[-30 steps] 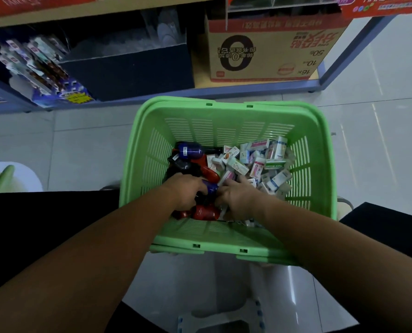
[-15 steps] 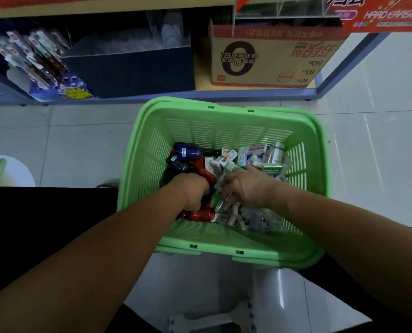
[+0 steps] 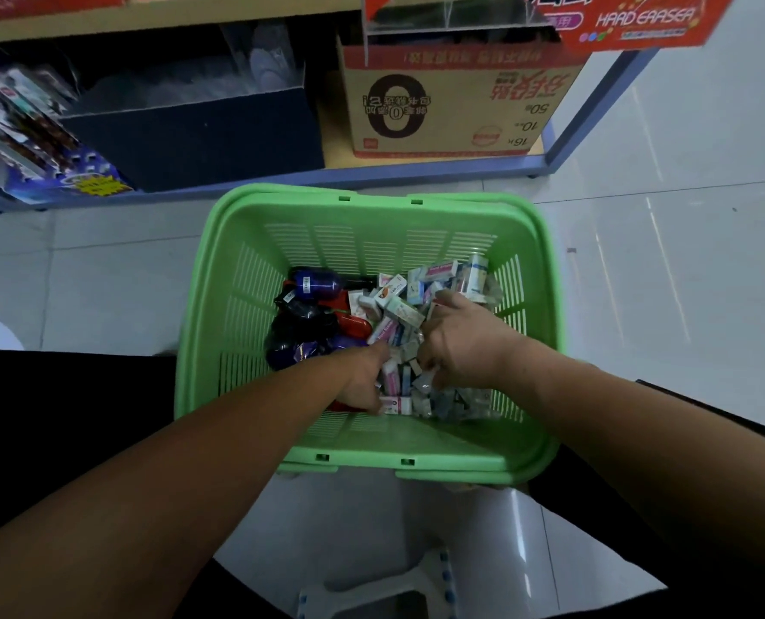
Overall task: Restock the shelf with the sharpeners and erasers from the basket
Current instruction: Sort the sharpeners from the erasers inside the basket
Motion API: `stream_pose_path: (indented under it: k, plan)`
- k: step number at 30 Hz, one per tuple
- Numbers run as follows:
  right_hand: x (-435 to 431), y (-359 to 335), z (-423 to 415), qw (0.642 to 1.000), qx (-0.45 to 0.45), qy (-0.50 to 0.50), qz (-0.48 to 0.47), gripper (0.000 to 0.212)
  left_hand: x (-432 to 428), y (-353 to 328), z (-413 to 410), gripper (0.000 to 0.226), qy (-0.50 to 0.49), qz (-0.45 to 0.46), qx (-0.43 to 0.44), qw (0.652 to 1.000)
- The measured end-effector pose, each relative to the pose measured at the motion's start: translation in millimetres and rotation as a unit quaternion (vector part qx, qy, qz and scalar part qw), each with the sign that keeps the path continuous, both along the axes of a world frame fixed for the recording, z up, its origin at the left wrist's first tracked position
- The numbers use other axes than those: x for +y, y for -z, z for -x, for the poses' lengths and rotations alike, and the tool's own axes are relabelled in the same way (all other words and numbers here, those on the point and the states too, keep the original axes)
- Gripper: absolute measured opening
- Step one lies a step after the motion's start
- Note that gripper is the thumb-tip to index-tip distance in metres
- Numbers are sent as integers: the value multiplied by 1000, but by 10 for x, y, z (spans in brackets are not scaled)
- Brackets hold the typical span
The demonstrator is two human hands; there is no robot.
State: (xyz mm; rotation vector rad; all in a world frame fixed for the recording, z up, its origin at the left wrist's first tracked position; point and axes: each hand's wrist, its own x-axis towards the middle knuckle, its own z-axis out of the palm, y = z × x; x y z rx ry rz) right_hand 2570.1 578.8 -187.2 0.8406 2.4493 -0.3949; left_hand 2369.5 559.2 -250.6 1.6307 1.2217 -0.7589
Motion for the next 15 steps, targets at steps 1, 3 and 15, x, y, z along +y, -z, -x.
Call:
stream_pose_path:
  k: [1, 3, 15]
  plan:
    - [-5, 1, 4, 1000, 17, 8, -5, 34, -9, 0, -42, 97, 6, 0, 10, 1000]
    - [5, -6, 15, 997, 62, 29, -25, 28, -21, -11, -126, 102, 24, 0, 30, 999]
    - [121, -38, 34, 970, 129, 180, -96, 32, -108, 75, 11, 114, -193, 98, -37, 976]
